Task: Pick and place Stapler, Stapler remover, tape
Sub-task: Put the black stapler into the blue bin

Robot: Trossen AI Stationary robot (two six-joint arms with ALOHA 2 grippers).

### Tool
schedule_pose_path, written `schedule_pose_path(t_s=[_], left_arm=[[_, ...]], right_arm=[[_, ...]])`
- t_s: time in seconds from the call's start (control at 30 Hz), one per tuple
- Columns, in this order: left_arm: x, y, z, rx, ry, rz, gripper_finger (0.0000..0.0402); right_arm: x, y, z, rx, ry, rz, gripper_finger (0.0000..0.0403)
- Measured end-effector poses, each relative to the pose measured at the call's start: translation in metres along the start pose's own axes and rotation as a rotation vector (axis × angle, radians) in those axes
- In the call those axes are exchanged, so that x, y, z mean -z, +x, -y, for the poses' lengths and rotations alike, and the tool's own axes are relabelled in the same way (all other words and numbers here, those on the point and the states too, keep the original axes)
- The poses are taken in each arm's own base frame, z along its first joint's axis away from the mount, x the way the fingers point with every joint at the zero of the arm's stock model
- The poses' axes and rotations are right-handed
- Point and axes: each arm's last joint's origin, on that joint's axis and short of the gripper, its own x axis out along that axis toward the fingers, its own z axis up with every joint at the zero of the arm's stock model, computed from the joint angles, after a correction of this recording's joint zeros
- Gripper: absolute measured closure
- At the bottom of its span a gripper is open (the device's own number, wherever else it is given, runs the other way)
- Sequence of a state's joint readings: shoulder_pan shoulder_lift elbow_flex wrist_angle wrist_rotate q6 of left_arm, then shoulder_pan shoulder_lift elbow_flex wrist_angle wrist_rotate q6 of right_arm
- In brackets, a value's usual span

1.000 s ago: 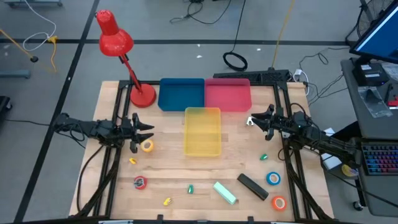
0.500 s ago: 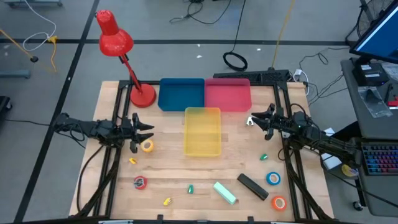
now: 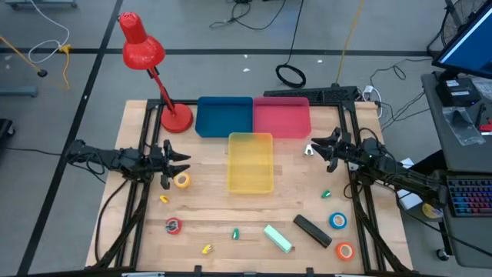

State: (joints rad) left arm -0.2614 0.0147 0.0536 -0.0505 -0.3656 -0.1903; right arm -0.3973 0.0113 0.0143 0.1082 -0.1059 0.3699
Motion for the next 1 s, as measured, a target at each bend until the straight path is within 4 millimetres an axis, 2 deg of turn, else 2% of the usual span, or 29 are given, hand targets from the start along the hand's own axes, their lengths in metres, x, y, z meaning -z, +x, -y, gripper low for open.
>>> schedule_pose_path(t_s=[0.2,0.47,0.6,0.77,0.9,1.0], left_arm=[[0.0,0.0,0.0,0.0,0.0,0.0,0.0236],[0.0,0.0,0.0,-0.001,-0.003,0.001,0.0236],[0.0,0.0,0.0,-0.001,-0.042,0.002,0.0236],[0.0,0.0,0.0,-0.001,-0.057,0.002,0.0236],[0.0,0.0,0.0,-0.001,-0.058,0.002,0.0236],[0.0,0.0,0.0,-0.001,-0.058,0.002,0.0236]], right_arm=[[0.0,0.0,0.0,0.002,0.44,0.003,0.0291],[-0.001,0.0,0.0,0.002,0.587,0.008,0.0291],[-0.008,0.0,-0.003,-0.055,0.577,0.07,0.0291],[-0.029,-0.005,-0.014,-0.255,0.44,0.223,0.0291],[-0.035,-0.006,-0.017,-0.257,0.353,0.237,0.0291],[-0.057,-0.007,-0.029,-0.313,0.267,0.259,0.0291]])
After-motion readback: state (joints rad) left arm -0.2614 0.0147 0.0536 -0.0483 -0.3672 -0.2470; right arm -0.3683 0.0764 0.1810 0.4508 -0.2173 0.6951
